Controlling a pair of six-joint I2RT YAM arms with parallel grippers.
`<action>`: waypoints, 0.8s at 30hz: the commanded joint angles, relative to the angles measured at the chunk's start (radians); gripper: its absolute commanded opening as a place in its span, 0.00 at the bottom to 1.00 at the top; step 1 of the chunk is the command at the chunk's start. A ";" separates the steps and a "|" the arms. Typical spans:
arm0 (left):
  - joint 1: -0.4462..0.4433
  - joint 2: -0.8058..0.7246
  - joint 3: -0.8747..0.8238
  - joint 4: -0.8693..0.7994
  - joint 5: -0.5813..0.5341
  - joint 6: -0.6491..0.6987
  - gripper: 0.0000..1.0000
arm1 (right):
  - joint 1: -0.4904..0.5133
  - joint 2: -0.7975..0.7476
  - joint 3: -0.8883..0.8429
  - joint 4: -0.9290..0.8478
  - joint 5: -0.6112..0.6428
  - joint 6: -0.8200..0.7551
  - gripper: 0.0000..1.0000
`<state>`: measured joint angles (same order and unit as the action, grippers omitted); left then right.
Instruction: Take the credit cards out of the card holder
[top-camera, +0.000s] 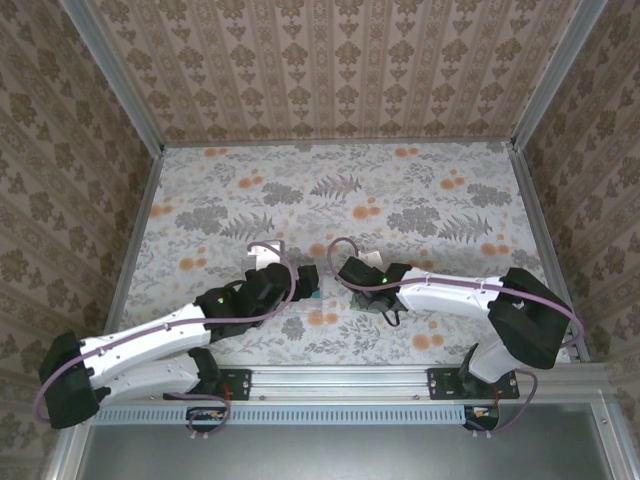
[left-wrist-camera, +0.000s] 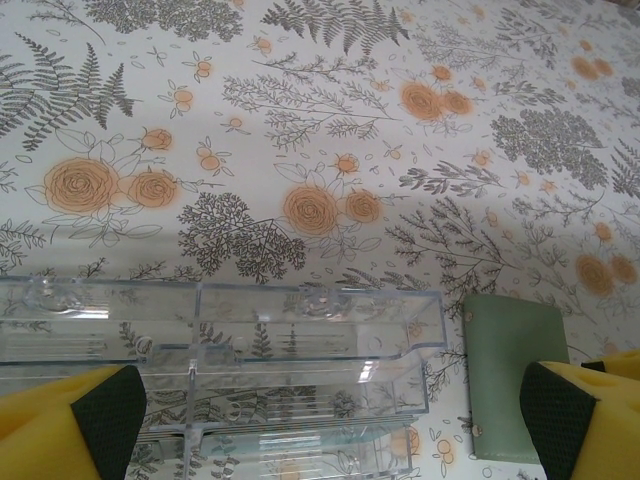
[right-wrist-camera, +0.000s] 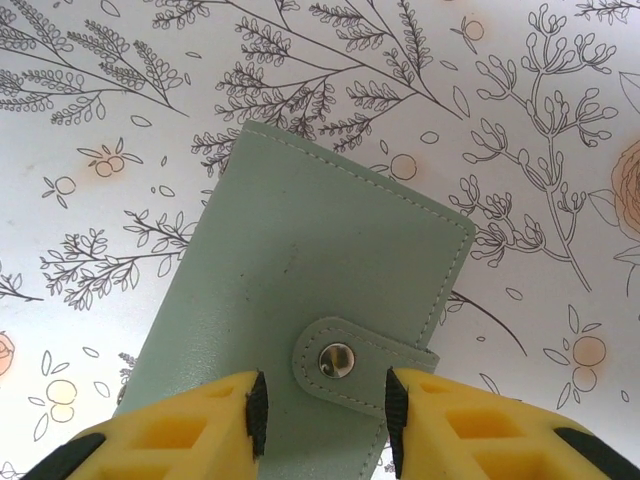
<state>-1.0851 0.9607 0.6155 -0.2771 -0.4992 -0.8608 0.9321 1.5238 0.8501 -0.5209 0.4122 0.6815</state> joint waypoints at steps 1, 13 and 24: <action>-0.004 0.010 0.026 -0.009 -0.018 -0.006 1.00 | -0.002 0.005 -0.030 -0.021 0.003 0.007 0.40; -0.004 0.016 0.026 -0.011 -0.010 -0.009 1.00 | -0.012 0.059 -0.021 0.023 -0.013 -0.003 0.48; -0.004 0.016 0.026 -0.013 -0.007 -0.010 1.00 | -0.002 0.066 0.057 -0.030 0.005 -0.028 0.45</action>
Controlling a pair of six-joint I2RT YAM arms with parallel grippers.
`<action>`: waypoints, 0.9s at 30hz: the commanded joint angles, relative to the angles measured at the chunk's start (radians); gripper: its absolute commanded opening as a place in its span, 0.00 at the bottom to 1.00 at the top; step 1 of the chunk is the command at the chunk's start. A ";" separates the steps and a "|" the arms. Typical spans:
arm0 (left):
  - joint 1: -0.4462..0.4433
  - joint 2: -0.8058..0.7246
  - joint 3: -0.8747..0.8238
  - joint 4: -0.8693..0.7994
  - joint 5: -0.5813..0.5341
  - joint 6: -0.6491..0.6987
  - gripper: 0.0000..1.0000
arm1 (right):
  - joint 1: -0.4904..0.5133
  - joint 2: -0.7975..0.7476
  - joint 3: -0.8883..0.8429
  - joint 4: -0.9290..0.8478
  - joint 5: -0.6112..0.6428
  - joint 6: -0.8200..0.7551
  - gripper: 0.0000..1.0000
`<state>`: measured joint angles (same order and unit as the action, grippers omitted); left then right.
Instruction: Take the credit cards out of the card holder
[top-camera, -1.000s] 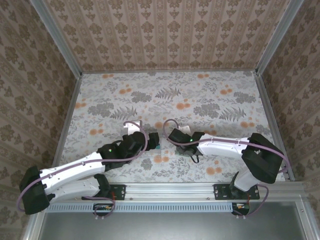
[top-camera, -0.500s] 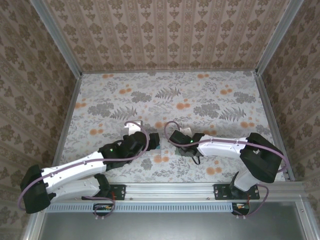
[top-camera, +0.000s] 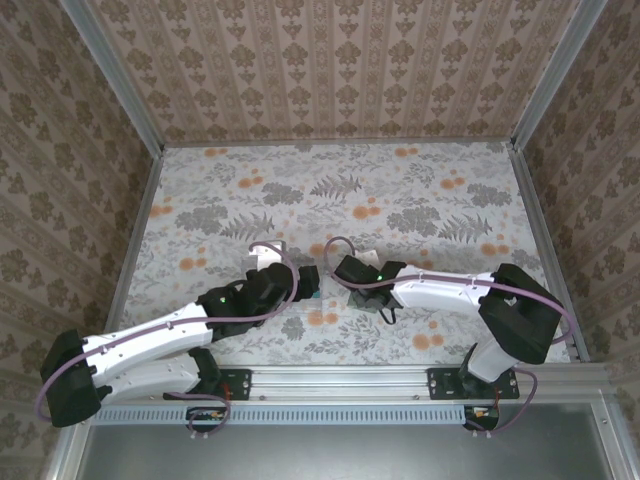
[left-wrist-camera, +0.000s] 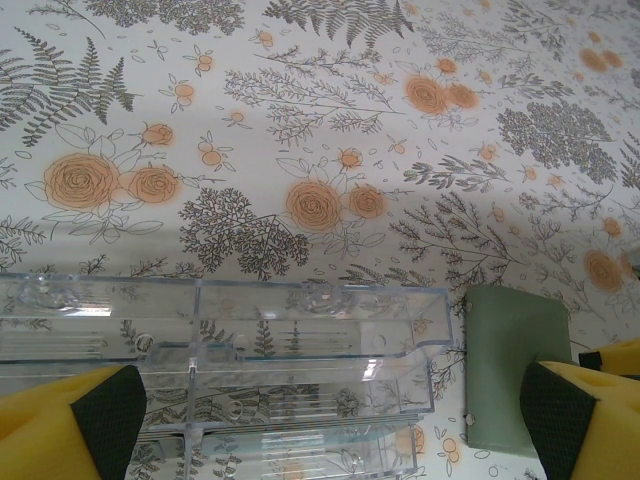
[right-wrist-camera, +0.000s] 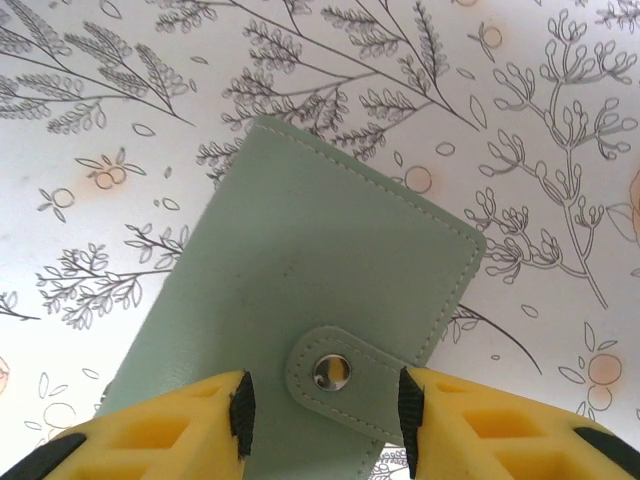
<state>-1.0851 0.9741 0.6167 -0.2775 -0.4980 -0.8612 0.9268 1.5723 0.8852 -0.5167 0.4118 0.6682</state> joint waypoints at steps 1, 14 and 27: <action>-0.005 0.003 0.023 -0.011 -0.008 -0.012 1.00 | 0.001 0.028 0.021 -0.031 0.004 -0.015 0.45; -0.004 0.011 0.028 -0.012 -0.006 -0.009 1.00 | -0.027 0.053 -0.028 0.010 -0.025 -0.015 0.20; -0.005 0.042 0.042 0.025 0.056 -0.012 1.00 | -0.027 -0.047 -0.042 0.008 -0.018 -0.049 0.00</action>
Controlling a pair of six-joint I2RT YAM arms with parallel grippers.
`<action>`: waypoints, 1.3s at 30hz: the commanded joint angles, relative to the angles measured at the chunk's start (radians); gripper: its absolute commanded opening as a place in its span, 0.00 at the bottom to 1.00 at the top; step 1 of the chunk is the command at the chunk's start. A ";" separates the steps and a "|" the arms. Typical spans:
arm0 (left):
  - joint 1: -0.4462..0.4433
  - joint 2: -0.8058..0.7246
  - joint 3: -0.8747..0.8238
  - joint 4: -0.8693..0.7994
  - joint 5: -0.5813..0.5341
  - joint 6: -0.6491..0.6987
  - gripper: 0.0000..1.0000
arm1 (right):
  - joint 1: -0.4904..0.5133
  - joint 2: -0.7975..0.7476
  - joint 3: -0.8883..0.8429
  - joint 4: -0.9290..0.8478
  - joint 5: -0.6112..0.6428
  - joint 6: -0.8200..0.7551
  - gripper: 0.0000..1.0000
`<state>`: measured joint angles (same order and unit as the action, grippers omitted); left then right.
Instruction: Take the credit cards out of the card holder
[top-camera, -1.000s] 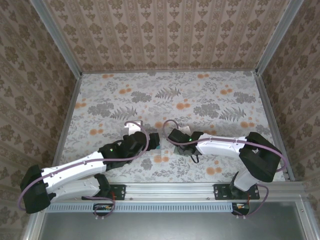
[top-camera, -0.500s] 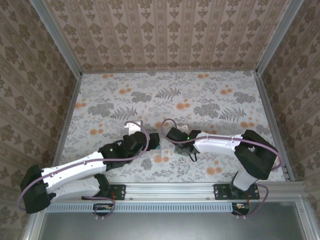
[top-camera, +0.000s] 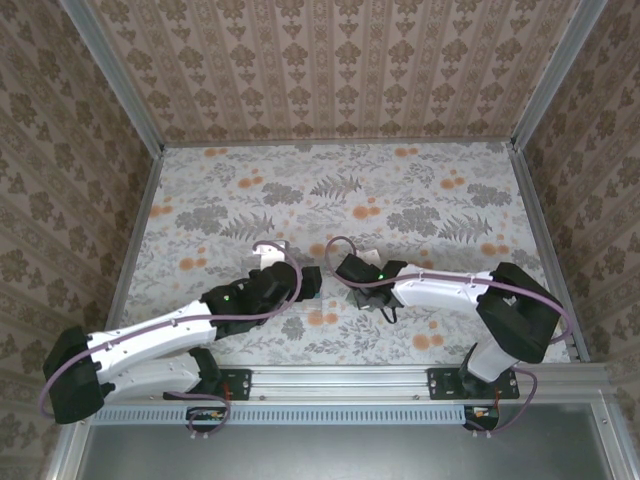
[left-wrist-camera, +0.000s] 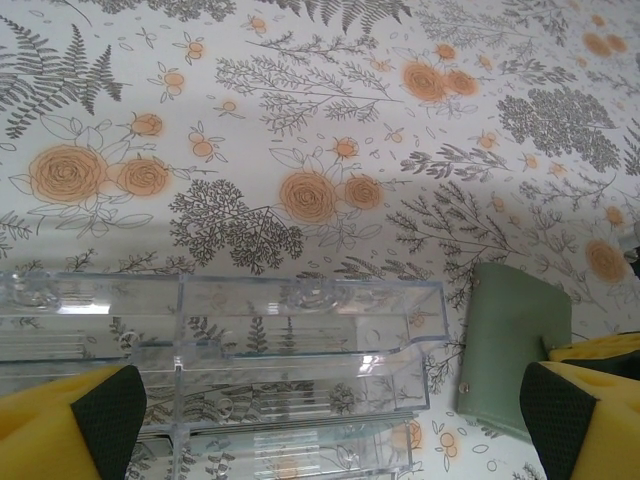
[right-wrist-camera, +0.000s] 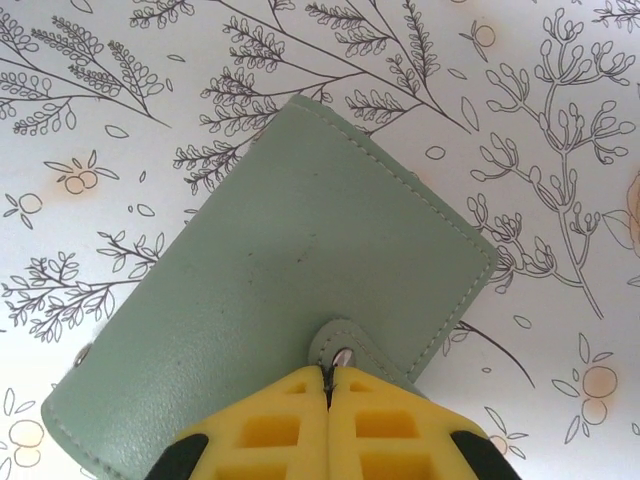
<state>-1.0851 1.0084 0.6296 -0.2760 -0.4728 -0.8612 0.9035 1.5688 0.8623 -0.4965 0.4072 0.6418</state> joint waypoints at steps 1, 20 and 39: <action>-0.006 0.015 0.027 0.042 0.051 -0.014 0.97 | -0.004 -0.056 -0.026 -0.008 -0.014 -0.026 0.00; -0.018 0.352 0.061 0.429 0.418 -0.203 0.00 | -0.067 -0.234 -0.213 0.265 -0.147 -0.103 0.00; -0.008 0.742 0.238 0.421 0.515 -0.376 0.00 | -0.138 -0.345 -0.331 0.412 -0.242 -0.127 0.00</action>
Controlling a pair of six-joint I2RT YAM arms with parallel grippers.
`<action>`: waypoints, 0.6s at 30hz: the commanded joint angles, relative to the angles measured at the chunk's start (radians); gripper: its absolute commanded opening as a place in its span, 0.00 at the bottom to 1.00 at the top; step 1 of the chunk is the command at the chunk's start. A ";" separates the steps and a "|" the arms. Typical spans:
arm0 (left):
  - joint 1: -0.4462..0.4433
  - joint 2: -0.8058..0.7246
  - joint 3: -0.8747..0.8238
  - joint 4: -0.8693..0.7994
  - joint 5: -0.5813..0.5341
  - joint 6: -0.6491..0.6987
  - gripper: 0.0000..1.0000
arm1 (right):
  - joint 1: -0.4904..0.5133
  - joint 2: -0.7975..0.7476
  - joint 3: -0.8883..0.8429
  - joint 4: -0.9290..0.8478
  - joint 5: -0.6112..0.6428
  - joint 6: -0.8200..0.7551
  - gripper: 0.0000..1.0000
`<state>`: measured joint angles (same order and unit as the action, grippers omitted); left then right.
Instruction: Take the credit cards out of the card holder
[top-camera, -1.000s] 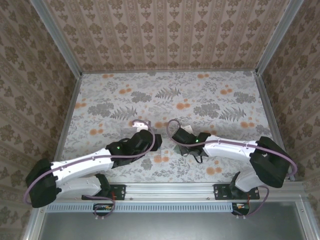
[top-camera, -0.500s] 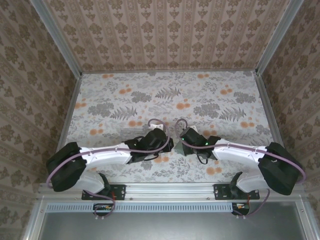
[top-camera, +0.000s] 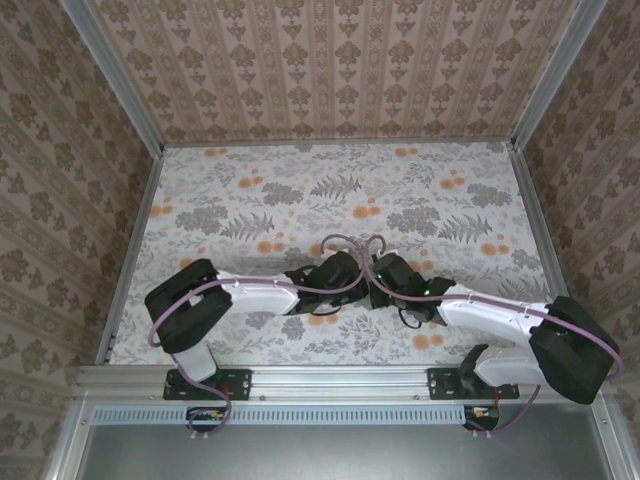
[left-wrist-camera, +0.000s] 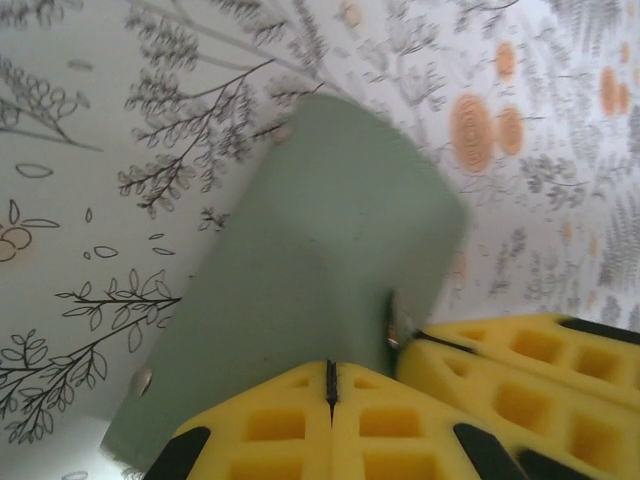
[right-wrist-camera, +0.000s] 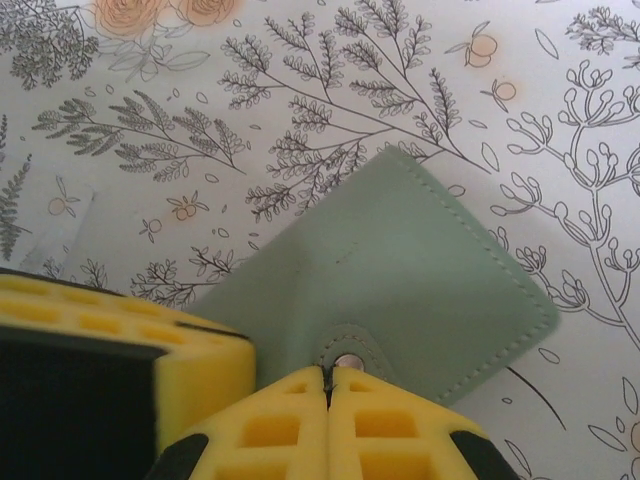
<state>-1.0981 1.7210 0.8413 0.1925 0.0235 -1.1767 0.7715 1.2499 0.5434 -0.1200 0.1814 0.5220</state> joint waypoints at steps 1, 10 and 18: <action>0.007 0.043 0.031 -0.065 0.018 -0.075 0.00 | -0.008 -0.031 -0.018 0.039 -0.016 -0.004 0.00; 0.023 0.112 0.032 -0.141 0.026 -0.176 0.00 | -0.032 -0.179 -0.084 0.035 -0.008 0.034 0.00; 0.039 0.116 0.036 -0.156 0.026 -0.185 0.00 | -0.079 -0.412 -0.162 -0.063 0.012 0.111 0.00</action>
<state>-1.0691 1.7981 0.8917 0.1677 0.0681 -1.3449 0.7040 0.8932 0.3977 -0.1513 0.1646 0.5835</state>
